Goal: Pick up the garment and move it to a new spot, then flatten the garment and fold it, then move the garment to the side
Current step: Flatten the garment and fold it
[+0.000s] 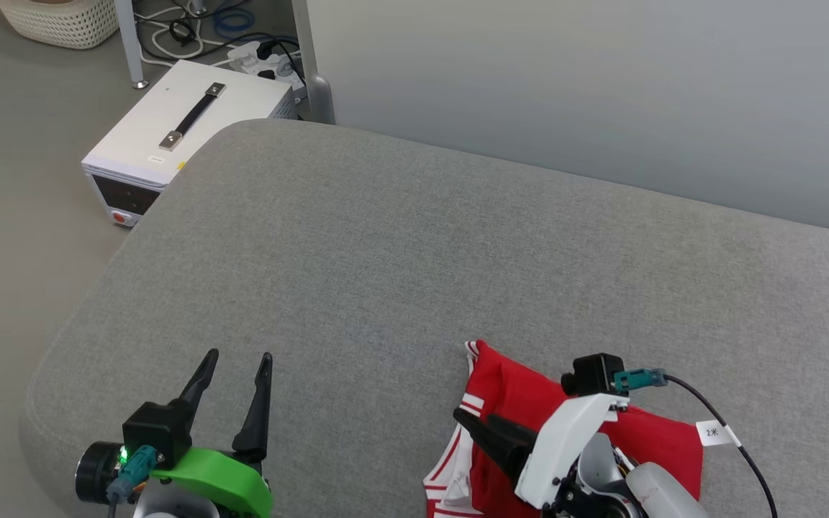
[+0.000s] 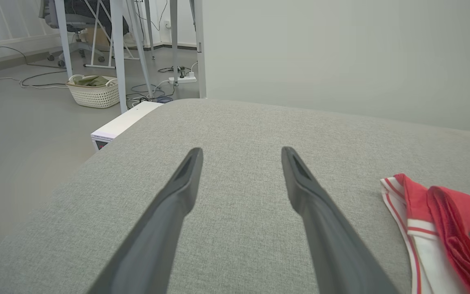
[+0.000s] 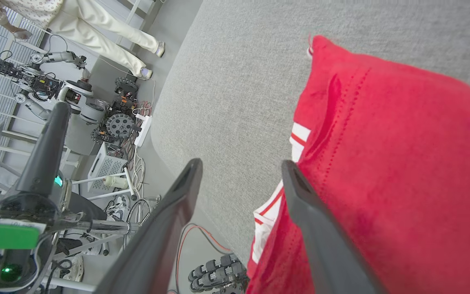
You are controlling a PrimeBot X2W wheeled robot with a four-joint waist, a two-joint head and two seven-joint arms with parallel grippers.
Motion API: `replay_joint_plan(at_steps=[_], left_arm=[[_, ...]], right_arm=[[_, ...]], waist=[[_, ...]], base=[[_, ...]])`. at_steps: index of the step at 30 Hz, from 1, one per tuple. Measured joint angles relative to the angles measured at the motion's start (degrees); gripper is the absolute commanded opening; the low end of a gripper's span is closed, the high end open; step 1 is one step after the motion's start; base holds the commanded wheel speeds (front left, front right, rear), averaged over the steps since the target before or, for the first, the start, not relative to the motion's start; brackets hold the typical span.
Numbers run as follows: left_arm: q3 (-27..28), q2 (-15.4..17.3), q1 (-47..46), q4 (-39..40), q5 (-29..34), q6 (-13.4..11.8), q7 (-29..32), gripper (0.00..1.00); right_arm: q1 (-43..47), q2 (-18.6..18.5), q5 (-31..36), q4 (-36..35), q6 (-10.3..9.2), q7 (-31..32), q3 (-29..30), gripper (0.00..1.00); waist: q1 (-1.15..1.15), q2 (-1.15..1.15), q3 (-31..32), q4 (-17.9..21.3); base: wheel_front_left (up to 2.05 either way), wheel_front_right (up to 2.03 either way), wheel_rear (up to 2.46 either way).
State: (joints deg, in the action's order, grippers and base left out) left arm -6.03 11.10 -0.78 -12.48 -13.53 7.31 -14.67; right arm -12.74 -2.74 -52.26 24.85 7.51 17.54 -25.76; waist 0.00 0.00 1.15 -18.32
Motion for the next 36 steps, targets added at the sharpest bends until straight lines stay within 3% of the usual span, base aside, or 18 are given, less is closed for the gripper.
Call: replay_joint_plan(at_steps=[7, 12, 18, 28, 32, 36], left_arm=[[-0.1, 0.0, 0.0, 0.0, -0.1, 0.0, 0.0, 1.0], [-0.4, -0.1, 0.0, 0.6, -0.2, 0.0, 0.0, 1.0], [-0.9, -0.4, 0.0, 1.8, -0.6, 0.0, 0.0, 1.0], [-1.2, -1.0, 0.0, 3.1, -1.6, 0.0, 0.0, 1.0], [-1.6, -1.3, 0.1, 3.8, -1.7, 0.0, 0.0, 1.0], [-2.3, -1.3, 0.6, 4.8, -1.6, 0.0, 0.0, 1.0]], right_arm=[[-1.6, 0.0, -0.9, -2.2, 0.0, -0.5, -0.8, 1.0], [-3.0, -0.3, 9.6, -6.1, 0.0, -1.3, 1.8, 1.0], [-3.9, -7.3, 23.8, -13.4, 0.0, -4.2, 5.0, 1.0], [-0.5, -17.4, 37.2, -21.5, 0.01, -12.8, 13.6, 1.0], [4.1, -17.5, 40.5, -24.0, 0.01, -16.0, 18.3, 1.0], [8.8, -15.0, 41.0, -26.9, 0.01, -18.4, 22.5, 1.0]], waist=[[0.0, 0.0, 0.8, 1.4], [0.0, 0.0, 1.3, 3.2], [0.0, 0.0, 1.8, 6.0], [0.0, 0.0, 2.1, 10.7], [0.0, 0.0, 2.2, 12.5], [0.0, 0.0, 2.2, 13.9]], base=[[0.0, 0.0, 0.0], [0.0, 0.0, 0.0], [0.0, 0.0, 0.0], [0.0, 0.0, 0.0], [0.0, 0.0, 0.0], [0.0, 0.0, 0.0]])
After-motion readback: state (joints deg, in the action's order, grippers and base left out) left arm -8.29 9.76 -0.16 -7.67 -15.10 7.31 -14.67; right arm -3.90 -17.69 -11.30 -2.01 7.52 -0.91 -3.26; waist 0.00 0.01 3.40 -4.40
